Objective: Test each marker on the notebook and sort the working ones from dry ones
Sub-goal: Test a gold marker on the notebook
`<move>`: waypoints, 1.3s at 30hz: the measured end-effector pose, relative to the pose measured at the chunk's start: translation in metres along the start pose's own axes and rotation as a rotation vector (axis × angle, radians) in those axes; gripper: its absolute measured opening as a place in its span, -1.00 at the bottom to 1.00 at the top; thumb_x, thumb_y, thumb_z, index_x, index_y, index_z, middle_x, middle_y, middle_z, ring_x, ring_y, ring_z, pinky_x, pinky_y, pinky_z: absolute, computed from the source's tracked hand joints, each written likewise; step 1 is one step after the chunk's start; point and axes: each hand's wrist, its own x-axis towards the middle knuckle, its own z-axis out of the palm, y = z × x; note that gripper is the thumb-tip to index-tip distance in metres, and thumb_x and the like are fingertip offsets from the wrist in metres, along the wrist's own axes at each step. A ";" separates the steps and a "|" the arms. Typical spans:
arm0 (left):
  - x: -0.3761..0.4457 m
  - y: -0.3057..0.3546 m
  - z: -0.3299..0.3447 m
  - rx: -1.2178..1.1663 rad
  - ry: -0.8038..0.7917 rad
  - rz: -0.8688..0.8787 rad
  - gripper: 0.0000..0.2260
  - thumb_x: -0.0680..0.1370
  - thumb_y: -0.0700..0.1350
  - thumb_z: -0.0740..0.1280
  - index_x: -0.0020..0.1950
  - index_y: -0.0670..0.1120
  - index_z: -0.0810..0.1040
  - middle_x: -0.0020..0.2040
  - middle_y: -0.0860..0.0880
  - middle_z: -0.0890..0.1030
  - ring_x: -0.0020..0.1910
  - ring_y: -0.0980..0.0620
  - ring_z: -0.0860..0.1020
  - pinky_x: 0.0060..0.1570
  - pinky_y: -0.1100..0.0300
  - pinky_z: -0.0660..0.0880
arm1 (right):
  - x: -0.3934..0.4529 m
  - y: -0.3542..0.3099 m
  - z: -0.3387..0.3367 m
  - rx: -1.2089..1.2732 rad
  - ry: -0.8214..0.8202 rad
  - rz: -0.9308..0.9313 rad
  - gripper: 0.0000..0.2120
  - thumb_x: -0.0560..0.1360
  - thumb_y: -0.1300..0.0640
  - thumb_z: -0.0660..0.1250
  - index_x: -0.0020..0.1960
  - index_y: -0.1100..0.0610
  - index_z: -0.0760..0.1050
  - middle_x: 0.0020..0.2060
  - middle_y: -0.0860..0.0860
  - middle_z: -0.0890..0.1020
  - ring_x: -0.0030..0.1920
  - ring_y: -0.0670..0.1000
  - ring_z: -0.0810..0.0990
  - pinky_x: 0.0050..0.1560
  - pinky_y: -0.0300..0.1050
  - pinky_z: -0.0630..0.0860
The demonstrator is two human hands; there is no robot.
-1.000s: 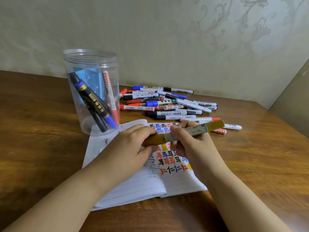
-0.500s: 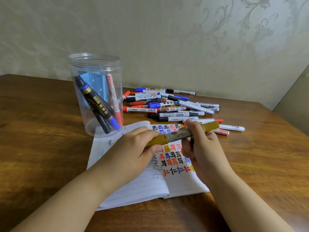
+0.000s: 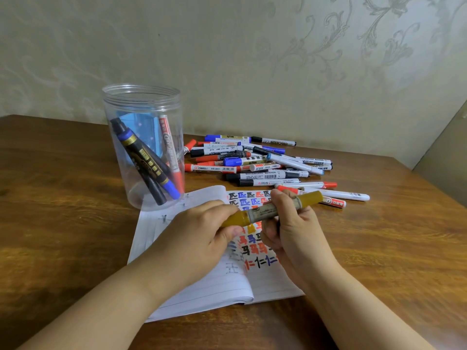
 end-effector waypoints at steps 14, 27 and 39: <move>0.011 -0.017 -0.027 0.059 0.364 -0.254 -0.72 0.51 -0.05 0.32 0.20 -0.02 0.43 -0.03 0.10 0.52 -0.07 0.06 0.53 -0.14 0.24 0.44 | 0.018 -0.050 0.011 0.114 0.065 -0.199 -0.80 0.58 0.10 0.16 -0.15 0.18 0.43 -0.44 0.04 0.49 -0.38 -0.06 0.51 -0.38 -0.29 0.49; 0.011 -0.024 -0.047 0.013 0.423 -0.504 -0.82 0.58 -0.08 0.18 0.16 0.03 0.45 0.04 0.05 0.57 -0.05 0.12 0.53 -0.16 0.22 0.56 | 0.108 -0.103 0.138 -0.973 -0.103 -0.634 -0.82 0.54 0.04 0.29 -0.09 0.16 0.51 -0.34 -0.01 0.42 -0.42 -0.10 0.33 -0.36 -0.19 0.24; 0.011 -0.026 -0.041 0.007 0.432 -0.459 -0.84 0.54 -0.08 0.27 0.10 -0.04 0.49 -0.17 0.07 0.51 -0.18 0.08 0.52 -0.18 0.20 0.51 | 0.105 -0.086 0.129 -1.126 -0.244 -0.560 -0.66 0.62 -0.03 0.09 0.29 0.05 0.46 0.03 0.03 0.42 0.03 -0.05 0.40 0.03 -0.24 0.27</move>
